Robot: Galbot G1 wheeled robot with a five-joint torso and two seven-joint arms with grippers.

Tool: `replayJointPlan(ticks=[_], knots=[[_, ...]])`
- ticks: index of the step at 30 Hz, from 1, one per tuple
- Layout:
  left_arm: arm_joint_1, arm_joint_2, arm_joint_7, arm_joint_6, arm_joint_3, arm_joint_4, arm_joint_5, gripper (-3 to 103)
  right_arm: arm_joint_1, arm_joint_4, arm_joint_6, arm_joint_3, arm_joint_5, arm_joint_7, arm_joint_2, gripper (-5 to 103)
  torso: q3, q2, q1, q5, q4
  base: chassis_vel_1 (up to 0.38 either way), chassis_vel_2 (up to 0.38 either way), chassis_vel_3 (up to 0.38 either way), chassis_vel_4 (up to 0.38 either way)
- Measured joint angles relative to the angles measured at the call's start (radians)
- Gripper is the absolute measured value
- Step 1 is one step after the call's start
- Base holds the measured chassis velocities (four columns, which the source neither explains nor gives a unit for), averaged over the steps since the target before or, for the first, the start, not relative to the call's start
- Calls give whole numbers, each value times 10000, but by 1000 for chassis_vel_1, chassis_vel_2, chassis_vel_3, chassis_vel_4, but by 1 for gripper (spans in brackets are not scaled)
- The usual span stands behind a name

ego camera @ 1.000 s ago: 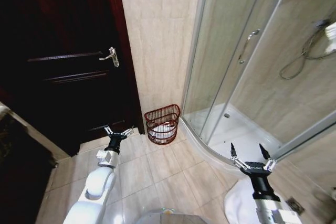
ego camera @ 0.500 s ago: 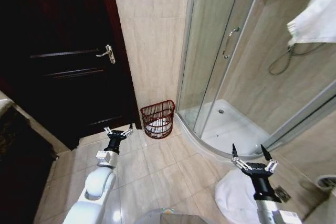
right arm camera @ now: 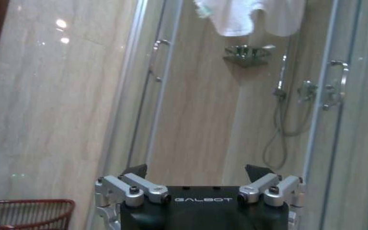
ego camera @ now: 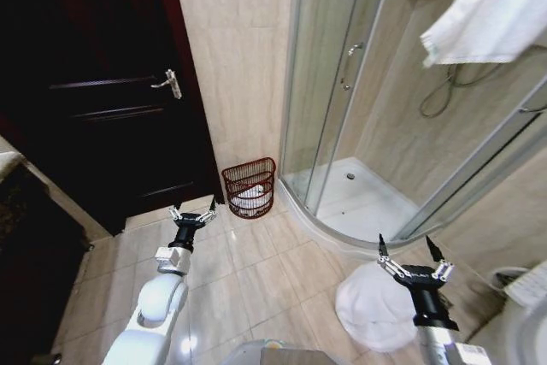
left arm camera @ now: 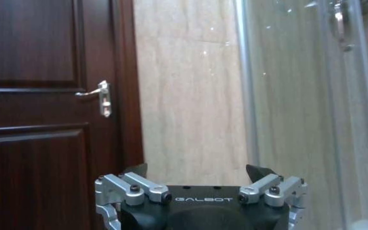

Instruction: Discard the used towel into the hamper.

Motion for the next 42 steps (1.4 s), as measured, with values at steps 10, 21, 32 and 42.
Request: replayJointPlan(ticks=[10,21,32,42], knots=[[2,-53,-5,-63,157,9,6,100,65,-148,175,8,-9,55,0,100,1,-1,2,6,-2,-233,-346,211,345],[-61,-46,338,96,259,-53,-46,99,181,-102,151,-32,-265,442,0,100,70,127,56,4,3,-19,-79,61,50],[-306,5,339,522,667,-205,-17,100,94,63,232,11,-376,636,1,100,211,406,199,5,5,8,35,-35,-7],[-436,-24,264,740,777,-247,165,100,52,70,257,125,-275,724,0,100,440,808,370,3,4,-46,-29,-16,-27]])
